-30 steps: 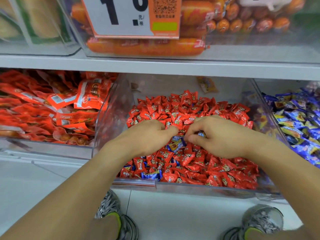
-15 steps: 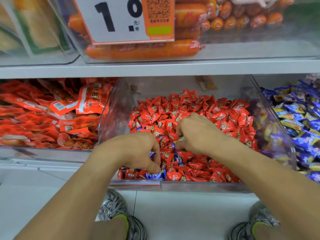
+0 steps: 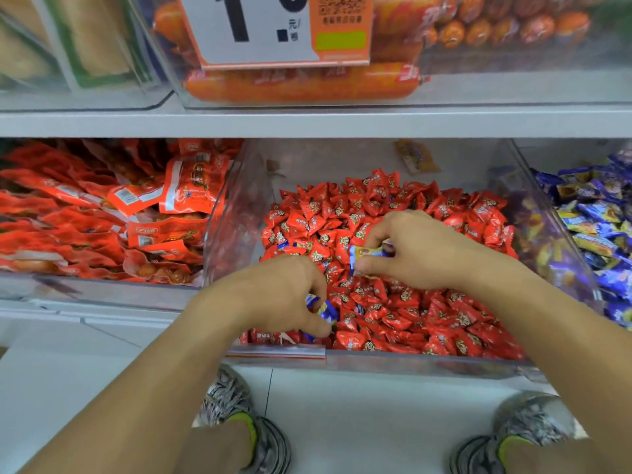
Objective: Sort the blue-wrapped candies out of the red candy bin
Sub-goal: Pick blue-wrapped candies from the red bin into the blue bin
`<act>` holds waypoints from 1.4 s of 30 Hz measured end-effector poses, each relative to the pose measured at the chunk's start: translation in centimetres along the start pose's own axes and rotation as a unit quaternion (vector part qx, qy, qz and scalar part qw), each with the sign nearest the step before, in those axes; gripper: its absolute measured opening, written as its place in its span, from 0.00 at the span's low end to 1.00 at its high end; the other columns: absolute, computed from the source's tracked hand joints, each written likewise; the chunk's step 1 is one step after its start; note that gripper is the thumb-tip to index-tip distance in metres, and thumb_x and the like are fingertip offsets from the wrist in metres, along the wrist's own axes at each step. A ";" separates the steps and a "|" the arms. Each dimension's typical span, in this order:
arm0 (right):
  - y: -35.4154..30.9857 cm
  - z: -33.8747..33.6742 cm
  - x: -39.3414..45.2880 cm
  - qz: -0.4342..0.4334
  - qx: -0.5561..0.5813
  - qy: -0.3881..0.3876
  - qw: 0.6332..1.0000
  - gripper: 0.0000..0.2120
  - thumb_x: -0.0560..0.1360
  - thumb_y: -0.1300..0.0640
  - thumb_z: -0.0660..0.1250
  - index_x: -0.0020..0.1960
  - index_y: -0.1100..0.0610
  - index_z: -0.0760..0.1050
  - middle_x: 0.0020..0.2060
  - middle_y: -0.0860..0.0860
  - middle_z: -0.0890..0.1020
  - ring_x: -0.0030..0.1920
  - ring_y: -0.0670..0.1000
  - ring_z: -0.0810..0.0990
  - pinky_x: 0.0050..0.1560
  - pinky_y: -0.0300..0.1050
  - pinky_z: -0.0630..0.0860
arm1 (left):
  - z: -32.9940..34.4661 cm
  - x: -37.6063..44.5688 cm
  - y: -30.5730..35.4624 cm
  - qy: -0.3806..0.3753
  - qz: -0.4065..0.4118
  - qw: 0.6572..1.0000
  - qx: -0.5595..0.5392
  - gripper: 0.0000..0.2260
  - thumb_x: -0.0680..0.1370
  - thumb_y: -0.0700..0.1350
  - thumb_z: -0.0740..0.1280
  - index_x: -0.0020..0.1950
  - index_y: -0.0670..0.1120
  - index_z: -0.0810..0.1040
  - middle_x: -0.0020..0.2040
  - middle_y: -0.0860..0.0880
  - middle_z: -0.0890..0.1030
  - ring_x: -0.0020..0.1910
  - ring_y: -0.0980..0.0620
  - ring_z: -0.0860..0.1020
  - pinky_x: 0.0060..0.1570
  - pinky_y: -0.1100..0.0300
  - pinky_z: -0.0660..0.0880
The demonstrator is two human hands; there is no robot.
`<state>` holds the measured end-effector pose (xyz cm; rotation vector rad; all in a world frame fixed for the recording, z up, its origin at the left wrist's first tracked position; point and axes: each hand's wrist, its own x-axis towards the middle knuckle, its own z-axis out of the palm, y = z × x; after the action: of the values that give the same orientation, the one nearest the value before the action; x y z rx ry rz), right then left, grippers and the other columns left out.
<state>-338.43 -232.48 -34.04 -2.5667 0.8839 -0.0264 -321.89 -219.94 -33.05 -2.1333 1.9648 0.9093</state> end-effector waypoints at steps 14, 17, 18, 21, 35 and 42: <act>-0.5 -1.0 -1.1 0.008 0.008 -0.083 0.996 0.08 0.82 0.54 0.58 0.47 0.56 0.71 0.42 0.50 0.73 0.42 0.51 0.72 0.44 0.50 0.70 | -1.4 -0.7 -0.8 0.040 -0.033 0.990 -0.129 0.08 0.79 0.51 0.68 0.56 0.54 0.75 0.46 0.51 0.83 0.27 0.59 0.74 0.39 0.51 0.78; -1.1 -1.3 -1.1 0.033 0.026 -0.076 0.996 0.13 0.81 0.51 0.56 0.41 0.58 0.69 0.36 0.51 0.74 0.35 0.50 0.70 0.35 0.48 0.65 | -1.3 -0.5 -0.7 0.054 -0.067 0.990 -0.111 0.08 0.79 0.49 0.66 0.57 0.52 0.77 0.46 0.45 0.84 0.29 0.51 0.76 0.41 0.46 0.80; -1.2 -1.3 -1.0 0.041 0.025 -0.071 0.996 0.15 0.81 0.49 0.56 0.40 0.58 0.69 0.35 0.51 0.74 0.34 0.49 0.70 0.34 0.47 0.64 | -1.4 -0.6 -0.8 0.066 -0.081 0.989 -0.100 0.08 0.79 0.50 0.66 0.56 0.50 0.77 0.45 0.45 0.83 0.30 0.50 0.77 0.40 0.47 0.80; -0.7 -1.1 -0.7 0.033 -0.007 -0.040 0.999 0.20 0.81 0.43 0.58 0.39 0.57 0.68 0.32 0.50 0.73 0.32 0.49 0.70 0.32 0.47 0.63 | -1.6 -0.7 -0.6 0.084 -0.115 0.988 -0.054 0.09 0.78 0.50 0.66 0.51 0.45 0.76 0.40 0.45 0.80 0.32 0.49 0.76 0.38 0.52 0.77; -0.5 1.2 0.1 -0.014 -0.096 -0.055 0.994 0.12 0.75 0.48 0.71 0.37 0.53 0.76 0.32 0.50 0.79 0.37 0.55 0.78 0.39 0.51 0.77 | -0.5 -0.2 2.2 0.151 0.012 0.985 -0.082 0.03 0.76 0.46 0.64 0.46 0.54 0.76 0.37 0.55 0.78 0.32 0.58 0.74 0.33 0.60 0.71; 0.8 -0.7 -1.0 -0.017 -0.007 0.081 0.997 0.15 0.80 0.45 0.62 0.42 0.54 0.77 0.36 0.49 0.81 0.39 0.51 0.79 0.43 0.51 0.76 | 1.9 2.8 2.7 0.100 0.012 0.993 0.062 0.12 0.73 0.56 0.71 0.51 0.51 0.79 0.43 0.51 0.79 0.45 0.48 0.77 0.36 0.58 0.71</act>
<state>-339.82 -232.74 -33.63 -2.6202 0.9009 -0.2419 -325.12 -221.99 -35.10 -2.2100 2.0802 0.5795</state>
